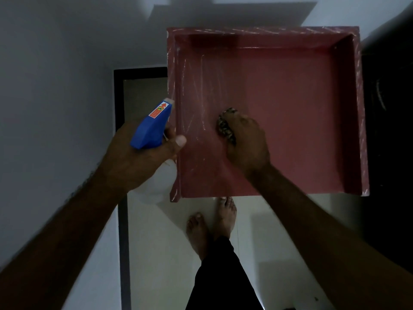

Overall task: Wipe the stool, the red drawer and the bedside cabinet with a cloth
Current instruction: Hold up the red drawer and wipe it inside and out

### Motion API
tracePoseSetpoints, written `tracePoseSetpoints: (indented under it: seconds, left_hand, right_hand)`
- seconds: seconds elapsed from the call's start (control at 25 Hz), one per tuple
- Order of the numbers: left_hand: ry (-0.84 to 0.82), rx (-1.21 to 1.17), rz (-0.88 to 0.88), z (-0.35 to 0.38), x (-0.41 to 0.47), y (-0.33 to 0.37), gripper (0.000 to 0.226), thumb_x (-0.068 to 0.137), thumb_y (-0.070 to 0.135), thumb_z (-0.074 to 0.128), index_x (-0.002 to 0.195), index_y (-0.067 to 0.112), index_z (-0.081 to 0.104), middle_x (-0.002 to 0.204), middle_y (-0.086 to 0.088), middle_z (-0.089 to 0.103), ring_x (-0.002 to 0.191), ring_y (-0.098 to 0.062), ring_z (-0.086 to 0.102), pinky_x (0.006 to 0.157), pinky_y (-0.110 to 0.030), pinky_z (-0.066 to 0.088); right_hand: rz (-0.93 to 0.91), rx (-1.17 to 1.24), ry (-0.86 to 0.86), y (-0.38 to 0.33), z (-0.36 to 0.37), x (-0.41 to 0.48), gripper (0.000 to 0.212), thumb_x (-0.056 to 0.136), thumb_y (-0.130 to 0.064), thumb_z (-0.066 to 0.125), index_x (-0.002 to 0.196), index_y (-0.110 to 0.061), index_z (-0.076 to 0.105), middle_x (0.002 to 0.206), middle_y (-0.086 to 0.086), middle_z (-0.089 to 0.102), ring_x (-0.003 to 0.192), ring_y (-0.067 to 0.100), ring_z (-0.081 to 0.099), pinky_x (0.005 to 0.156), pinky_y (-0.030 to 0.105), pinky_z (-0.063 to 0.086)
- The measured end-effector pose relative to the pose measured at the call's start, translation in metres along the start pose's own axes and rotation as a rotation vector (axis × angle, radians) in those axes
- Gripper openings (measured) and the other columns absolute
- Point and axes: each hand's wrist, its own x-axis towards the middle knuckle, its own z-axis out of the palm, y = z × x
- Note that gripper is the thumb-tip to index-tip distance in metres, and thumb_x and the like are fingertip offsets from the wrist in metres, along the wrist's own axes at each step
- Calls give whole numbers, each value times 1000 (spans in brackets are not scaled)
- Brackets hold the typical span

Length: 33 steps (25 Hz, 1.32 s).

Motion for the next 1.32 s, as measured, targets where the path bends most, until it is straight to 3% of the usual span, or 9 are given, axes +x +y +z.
tracePoseSetpoints:
  seconds: [0.16,0.36,0.52,0.64,0.84,1.0,1.16,1.24,1.32]
  left_hand:
    - [-12,-10,6,-2,4,2,56,69,79,67,90,27,57,90,-10,70,80,-18,69,72,-24,49]
    - [17,-10,10,-2,7,3,49,72,72,69,89,28,58,87,-6,71,77,-11,69,68,-18,48]
    - [16,7,15,-6,9,2,41,70,65,65,90,30,58,86,-1,68,75,-9,66,64,-12,46]
    - [7,20,25,-5,12,3,49,76,70,70,92,25,59,88,-7,70,75,-14,67,67,-17,49]
    - [-7,7,19,-4,15,8,33,79,56,69,88,26,59,85,-8,70,77,-15,69,65,-15,49]
    - [-15,27,-8,-5,16,8,39,79,61,69,90,24,60,86,-8,71,76,-14,69,65,-16,50]
    - [6,-20,-16,-2,20,11,28,76,41,67,92,18,62,83,-9,71,74,-13,71,63,-7,51]
    - [12,-35,-33,-1,21,11,20,81,30,71,92,16,62,84,-11,71,74,-15,71,63,-10,52]
    - [16,-18,-39,-2,22,9,17,81,27,72,91,15,63,85,-11,71,74,-17,70,66,-14,52]
  right_hand:
    - [-156,19,-86,-1,-2,2,60,85,-30,43,134,-5,66,129,20,69,111,41,66,89,47,54]
    - [-96,-76,-178,5,5,-1,72,75,-10,72,145,-14,58,144,9,63,132,34,55,98,53,52]
    - [-43,-49,-48,19,-5,13,55,85,-16,51,138,-6,62,135,17,66,120,39,60,98,49,51]
    - [51,-73,-9,16,-3,18,54,85,-15,51,138,-6,61,135,18,65,121,39,59,99,49,49]
    - [-182,-60,-133,6,-2,14,54,84,-17,60,137,-8,63,135,17,67,119,39,61,93,49,53]
    - [49,-94,-22,35,-10,33,44,90,-18,56,132,-9,64,130,17,68,113,41,63,90,46,50]
    - [-32,-71,-91,7,-2,24,45,94,-22,51,135,-9,63,138,16,64,123,38,59,96,50,51]
    - [-169,-59,-110,7,-5,22,45,91,-16,55,134,-7,64,135,17,66,119,39,63,94,49,53]
    - [-123,-64,-83,22,-9,29,47,87,-9,65,134,-7,64,131,18,68,113,41,64,90,50,55]
